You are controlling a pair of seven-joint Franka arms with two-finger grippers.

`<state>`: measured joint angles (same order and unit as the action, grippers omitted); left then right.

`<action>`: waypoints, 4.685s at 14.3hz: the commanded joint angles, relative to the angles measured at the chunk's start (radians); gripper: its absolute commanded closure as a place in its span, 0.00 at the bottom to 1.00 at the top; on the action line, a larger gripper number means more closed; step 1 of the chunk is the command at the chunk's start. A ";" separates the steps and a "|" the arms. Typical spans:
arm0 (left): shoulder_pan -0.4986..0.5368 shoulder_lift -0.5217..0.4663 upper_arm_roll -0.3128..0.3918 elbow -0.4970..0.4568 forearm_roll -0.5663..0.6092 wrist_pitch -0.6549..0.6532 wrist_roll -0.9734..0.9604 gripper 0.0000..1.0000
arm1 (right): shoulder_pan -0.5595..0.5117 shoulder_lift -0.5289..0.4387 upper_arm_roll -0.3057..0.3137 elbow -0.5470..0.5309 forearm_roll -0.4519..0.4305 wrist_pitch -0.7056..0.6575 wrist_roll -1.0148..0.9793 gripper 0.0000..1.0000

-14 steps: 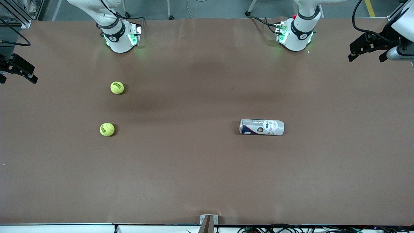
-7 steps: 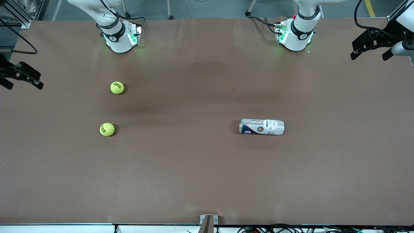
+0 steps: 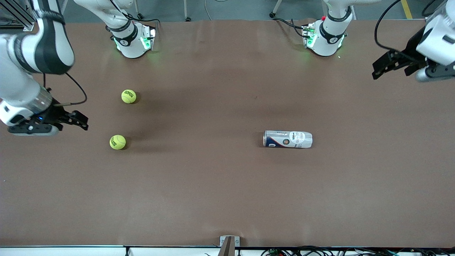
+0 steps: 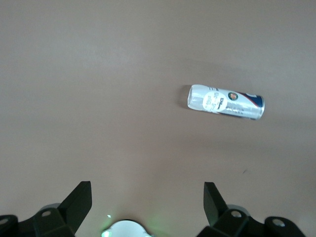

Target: Insert tennis ball vertically with right arm

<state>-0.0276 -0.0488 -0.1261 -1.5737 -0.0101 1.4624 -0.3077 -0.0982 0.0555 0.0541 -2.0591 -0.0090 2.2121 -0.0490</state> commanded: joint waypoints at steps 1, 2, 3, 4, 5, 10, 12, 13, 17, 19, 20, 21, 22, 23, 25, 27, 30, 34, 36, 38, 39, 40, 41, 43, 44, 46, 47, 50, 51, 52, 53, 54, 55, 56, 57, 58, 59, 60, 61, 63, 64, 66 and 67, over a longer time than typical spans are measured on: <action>-0.009 0.079 -0.036 0.024 0.042 0.039 -0.179 0.00 | 0.006 0.081 -0.002 0.002 0.014 0.049 0.008 0.00; -0.009 0.101 -0.052 0.020 0.047 0.067 -0.274 0.00 | 0.006 0.111 -0.002 0.002 0.014 0.054 0.008 0.00; -0.009 0.127 -0.069 0.020 0.056 0.081 -0.348 0.00 | 0.006 0.138 -0.002 0.002 0.014 0.066 0.008 0.00; -0.011 0.156 -0.090 0.020 0.090 0.090 -0.438 0.00 | 0.006 0.167 -0.002 0.002 0.015 0.087 0.008 0.00; -0.014 0.182 -0.121 0.020 0.132 0.098 -0.524 0.00 | 0.006 0.191 -0.002 0.002 0.014 0.103 0.006 0.00; -0.127 0.338 -0.156 0.020 0.287 0.160 -1.024 0.00 | 0.023 0.282 0.000 0.001 0.015 0.142 0.005 0.00; -0.187 0.412 -0.156 0.026 0.395 0.173 -1.248 0.00 | 0.023 0.309 0.000 0.001 0.015 0.156 0.006 0.00; -0.213 0.443 -0.156 0.026 0.441 0.183 -1.349 0.00 | 0.028 0.323 0.000 0.001 0.015 0.165 0.006 0.00; -0.305 0.559 -0.156 0.032 0.596 0.185 -1.644 0.00 | 0.035 0.359 0.000 0.001 0.015 0.198 0.006 0.00; -0.343 0.604 -0.152 0.035 0.616 0.184 -1.735 0.00 | 0.035 0.372 0.000 -0.001 0.015 0.216 0.006 0.00; -0.362 0.624 -0.147 0.058 0.618 0.184 -1.780 0.00 | 0.035 0.385 0.000 -0.007 0.015 0.221 0.006 0.00; -0.377 0.656 -0.144 0.090 0.622 0.182 -1.818 0.00 | 0.037 0.391 0.000 -0.009 0.015 0.234 0.006 0.00; -0.399 0.693 -0.139 0.124 0.639 0.174 -1.852 0.00 | 0.044 0.397 0.000 -0.009 0.015 0.245 0.006 0.00; -0.420 0.722 -0.132 0.141 0.657 0.171 -1.873 0.00 | 0.044 0.406 0.000 -0.009 0.015 0.253 0.006 0.00; -0.477 0.759 -0.086 0.147 0.673 0.165 -1.903 0.00 | 0.041 0.409 0.000 -0.009 0.015 0.273 0.006 0.00; -0.544 0.779 -0.008 0.150 0.662 0.164 -1.907 0.00 | 0.040 0.415 -0.002 -0.009 0.015 0.282 0.006 0.00; -0.587 0.863 0.037 0.223 0.647 0.110 -1.913 0.00 | 0.040 0.431 0.000 -0.009 0.015 0.290 0.005 0.08; -0.595 0.905 0.039 0.254 0.647 0.091 -1.982 0.00 | 0.044 0.452 -0.002 -0.019 0.015 0.339 0.003 0.28; -0.595 0.923 0.039 0.268 0.647 0.091 -2.021 0.00 | 0.043 0.451 -0.002 -0.019 0.014 0.334 -0.003 0.38; -0.595 0.925 0.039 0.271 0.645 0.095 -2.050 0.00 | 0.041 0.451 -0.002 -0.019 0.014 0.334 -0.005 0.47; -0.595 0.925 0.039 0.277 0.644 0.101 -2.071 0.00 | 0.041 0.451 -0.002 -0.019 0.014 0.334 -0.005 0.49; -0.595 0.928 0.039 0.285 0.644 0.102 -2.082 0.00 | 0.043 0.452 -0.002 -0.019 0.014 0.333 -0.005 0.52; -0.595 0.937 0.039 0.290 0.644 0.104 -2.090 0.00 | 0.046 0.451 -0.002 -0.019 0.014 0.331 -0.005 0.57; -0.597 0.961 0.039 0.300 0.644 0.104 -2.098 0.00 | 0.049 0.451 -0.002 -0.015 0.014 0.330 -0.005 0.61; -0.598 0.963 0.039 0.299 0.644 0.116 -2.105 0.00 | 0.049 0.449 -0.002 -0.010 0.014 0.327 -0.005 0.62; -0.600 0.977 0.039 0.299 0.644 0.128 -2.111 0.00 | 0.048 0.445 -0.002 0.011 0.012 0.321 -0.002 0.62; -0.600 0.981 0.039 0.299 0.644 0.134 -2.113 0.00 | 0.046 0.443 -0.002 0.029 0.012 0.319 0.000 0.62; -0.601 1.001 0.039 0.299 0.645 0.151 -2.113 0.00 | 0.043 0.446 -0.002 0.126 0.014 0.232 0.003 0.62; -0.603 1.006 0.039 0.299 0.645 0.153 -2.114 0.00 | 0.041 0.446 -0.003 0.167 0.014 0.175 0.008 0.62; -0.607 1.012 0.039 0.299 0.647 0.154 -2.113 0.00 | 0.034 0.446 -0.007 0.210 0.012 0.129 0.008 0.62; -0.607 1.018 0.039 0.296 0.647 0.154 -2.114 0.00 | 0.029 0.449 -0.010 0.264 0.012 0.079 0.008 0.62; -0.609 1.020 0.039 0.296 0.647 0.154 -2.114 0.00 | 0.026 0.451 -0.011 0.290 0.012 0.048 0.006 0.62; -0.607 1.023 0.039 0.296 0.647 0.154 -2.113 0.00 | 0.022 0.451 -0.011 0.307 0.012 0.035 0.008 0.62; -0.609 1.027 0.039 0.294 0.647 0.153 -2.113 0.00 | 0.021 0.449 -0.011 0.315 0.011 0.035 0.006 0.62; -0.609 1.027 0.039 0.291 0.650 0.153 -2.113 0.00 | 0.021 0.449 -0.013 0.316 0.011 0.035 0.006 0.62; -0.607 1.029 0.039 0.290 0.653 0.151 -2.113 0.00 | 0.012 0.449 -0.013 0.317 0.011 0.035 0.006 0.62; -0.607 1.029 0.039 0.288 0.656 0.151 -2.113 0.00 | 0.005 0.449 -0.013 0.317 0.011 0.035 0.005 0.62; -0.606 1.029 0.039 0.287 0.657 0.151 -2.113 0.00 | 0.002 0.449 -0.013 0.317 0.009 0.035 0.000 0.62; -0.606 1.029 0.039 0.281 0.657 0.151 -2.110 0.00 | 0.002 0.449 -0.013 0.317 0.000 0.037 -0.003 0.62; -0.604 1.027 0.039 0.279 0.651 0.151 -2.108 0.00 | 0.001 0.449 -0.013 0.317 -0.002 0.038 -0.003 0.62; -0.604 1.029 0.039 0.279 0.648 0.151 -2.107 0.00 | 0.002 0.449 -0.013 0.318 -0.002 0.038 -0.005 0.62; -0.604 1.027 0.037 0.279 0.645 0.151 -2.102 0.04 | 0.002 0.448 -0.013 0.318 -0.002 0.038 -0.005 0.62; -0.601 1.027 0.037 0.279 0.644 0.151 -2.102 0.17 | 0.002 0.448 -0.013 0.318 -0.002 0.038 -0.005 0.62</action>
<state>-0.6231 0.9488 -0.0983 -1.3072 0.6403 1.6101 -2.4145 -0.0893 0.5077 0.0344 -1.7445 -0.0085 2.2561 -0.0483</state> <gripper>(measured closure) 0.040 0.423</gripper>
